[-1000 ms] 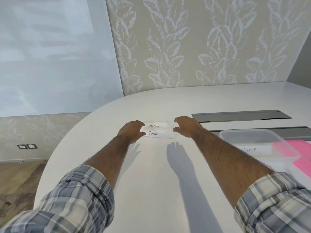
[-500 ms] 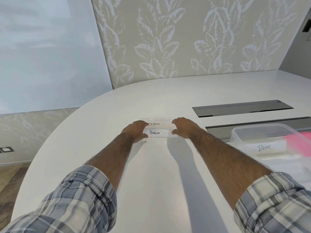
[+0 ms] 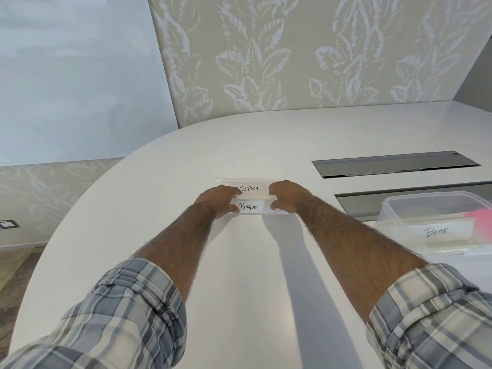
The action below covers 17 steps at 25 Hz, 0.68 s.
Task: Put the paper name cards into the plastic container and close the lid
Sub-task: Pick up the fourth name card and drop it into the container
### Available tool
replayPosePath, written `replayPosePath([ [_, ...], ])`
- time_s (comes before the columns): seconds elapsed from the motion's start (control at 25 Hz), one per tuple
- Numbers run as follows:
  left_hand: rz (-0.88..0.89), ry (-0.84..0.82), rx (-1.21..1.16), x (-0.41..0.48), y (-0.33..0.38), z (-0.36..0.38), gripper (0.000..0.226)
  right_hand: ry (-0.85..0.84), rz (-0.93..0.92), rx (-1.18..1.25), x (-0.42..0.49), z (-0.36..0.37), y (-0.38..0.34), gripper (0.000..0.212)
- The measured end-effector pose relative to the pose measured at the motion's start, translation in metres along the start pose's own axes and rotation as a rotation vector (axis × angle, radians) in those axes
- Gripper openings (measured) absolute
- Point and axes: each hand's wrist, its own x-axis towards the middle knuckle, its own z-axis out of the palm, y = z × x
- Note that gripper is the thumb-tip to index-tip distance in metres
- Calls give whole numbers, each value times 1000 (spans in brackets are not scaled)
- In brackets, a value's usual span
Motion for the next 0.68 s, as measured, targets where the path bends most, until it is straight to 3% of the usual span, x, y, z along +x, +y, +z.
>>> replayPosePath([
  [0.4, -13, 20, 84, -33, 18, -13, 52, -13, -13, -76, -28, -12, -9, 47],
  [0.68, 22, 96, 158, -70, 61, -49, 51, 48, -34, -95, -74, -58, -2, 48],
])
